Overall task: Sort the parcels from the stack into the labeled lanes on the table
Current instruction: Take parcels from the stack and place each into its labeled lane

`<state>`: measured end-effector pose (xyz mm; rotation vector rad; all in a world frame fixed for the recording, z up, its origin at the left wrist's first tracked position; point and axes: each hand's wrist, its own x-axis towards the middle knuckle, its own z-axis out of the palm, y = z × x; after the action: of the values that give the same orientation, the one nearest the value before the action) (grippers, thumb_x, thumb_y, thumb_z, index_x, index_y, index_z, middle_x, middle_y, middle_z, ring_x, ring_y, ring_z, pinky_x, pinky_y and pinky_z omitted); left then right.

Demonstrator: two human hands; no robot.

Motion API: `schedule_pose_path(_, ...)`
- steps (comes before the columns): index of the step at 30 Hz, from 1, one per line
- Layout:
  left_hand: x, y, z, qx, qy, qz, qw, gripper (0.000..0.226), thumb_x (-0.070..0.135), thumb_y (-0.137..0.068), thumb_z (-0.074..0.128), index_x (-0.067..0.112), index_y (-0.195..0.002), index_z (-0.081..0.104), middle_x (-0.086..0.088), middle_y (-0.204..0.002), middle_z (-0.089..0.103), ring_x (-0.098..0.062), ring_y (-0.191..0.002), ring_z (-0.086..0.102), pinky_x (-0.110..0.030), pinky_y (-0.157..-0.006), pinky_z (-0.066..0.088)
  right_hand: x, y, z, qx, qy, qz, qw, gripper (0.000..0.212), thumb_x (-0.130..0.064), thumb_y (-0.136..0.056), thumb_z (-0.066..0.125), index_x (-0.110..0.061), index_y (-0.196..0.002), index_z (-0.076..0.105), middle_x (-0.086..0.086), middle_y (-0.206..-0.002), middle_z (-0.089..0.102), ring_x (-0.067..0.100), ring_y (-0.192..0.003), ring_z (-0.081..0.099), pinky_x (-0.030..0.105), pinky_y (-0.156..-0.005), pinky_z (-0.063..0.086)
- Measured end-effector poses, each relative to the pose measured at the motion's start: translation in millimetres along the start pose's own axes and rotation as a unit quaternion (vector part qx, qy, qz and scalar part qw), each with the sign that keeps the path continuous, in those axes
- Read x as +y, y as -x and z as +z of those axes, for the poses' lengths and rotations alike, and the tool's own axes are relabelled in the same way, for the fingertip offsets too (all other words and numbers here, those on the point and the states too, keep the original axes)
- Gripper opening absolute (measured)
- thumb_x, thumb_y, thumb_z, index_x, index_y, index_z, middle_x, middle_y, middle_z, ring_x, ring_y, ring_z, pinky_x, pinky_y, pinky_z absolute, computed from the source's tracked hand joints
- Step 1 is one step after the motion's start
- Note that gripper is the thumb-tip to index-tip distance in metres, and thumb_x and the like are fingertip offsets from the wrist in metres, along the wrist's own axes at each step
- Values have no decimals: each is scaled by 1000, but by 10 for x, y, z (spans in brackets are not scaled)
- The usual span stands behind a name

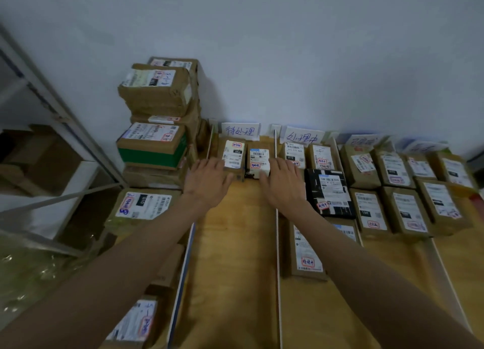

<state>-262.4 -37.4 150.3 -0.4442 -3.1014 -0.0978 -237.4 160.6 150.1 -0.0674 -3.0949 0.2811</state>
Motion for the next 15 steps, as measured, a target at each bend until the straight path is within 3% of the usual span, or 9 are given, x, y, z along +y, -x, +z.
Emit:
schedule_pose_path(4,-240,316,-276,40,-3,-10,999,49,46,-102,29,16,-134,49,-6,-135,54,-25,-127,49,-42,-114,31,-328,52,-265,3,10,-19,1000,54,-44,-105,27,-10,-146,40,11,-148,45,27,-141,35,42,-119,24)
schedule_pose_path(8,-677,474,-506,71,24,-45,996,44,45,-100,33,15,-125,54,-8,-129,55,-27,-120,53,-42,-106,39,-765,-31,-366,10,-31,-44,998,52,-42,-104,29,-8,-141,46,13,-142,52,29,-134,44,42,-115,31)
schedule_pose_path(11,-1136,519,-642,67,11,-93,993,50,45,-101,34,12,-136,47,-12,-138,50,-29,-123,51,-43,-103,40,-1133,-118,-380,-2,-61,-57,997,50,-41,-104,30,-8,-136,51,15,-137,56,32,-130,49,44,-112,35)
schedule_pose_path(15,-1688,475,-773,60,-4,-136,989,53,45,-101,34,6,-133,48,-15,-129,50,-32,-116,51,-45,-96,45,-1588,-280,-342,-41,-125,-47,990,45,-40,-104,31,-5,-119,55,17,-122,61,35,-117,54,46,-99,45)
